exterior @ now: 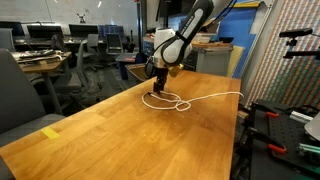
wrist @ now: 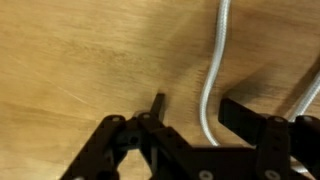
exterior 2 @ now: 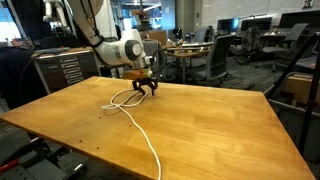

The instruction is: Tie a knot

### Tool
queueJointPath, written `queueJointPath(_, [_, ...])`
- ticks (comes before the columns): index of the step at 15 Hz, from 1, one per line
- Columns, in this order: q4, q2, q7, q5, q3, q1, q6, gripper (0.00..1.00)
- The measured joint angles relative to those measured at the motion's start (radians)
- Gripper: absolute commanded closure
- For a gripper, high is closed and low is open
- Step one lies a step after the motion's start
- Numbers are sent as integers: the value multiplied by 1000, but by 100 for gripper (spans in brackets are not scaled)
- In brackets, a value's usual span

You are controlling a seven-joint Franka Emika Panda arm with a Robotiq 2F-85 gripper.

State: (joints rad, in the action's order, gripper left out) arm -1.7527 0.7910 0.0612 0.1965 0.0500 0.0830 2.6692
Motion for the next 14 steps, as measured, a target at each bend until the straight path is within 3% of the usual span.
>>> queueJointPath(3, [0,0,-12,0,4,4,38,96])
queueJointPath(4, [0,0,-16,0,6,6,52,99])
queueJointPath(10, [-14,-4,-40,0,20,27,115,98])
queueJointPath(14, [-97,-50,-52,25,55,88,232,99])
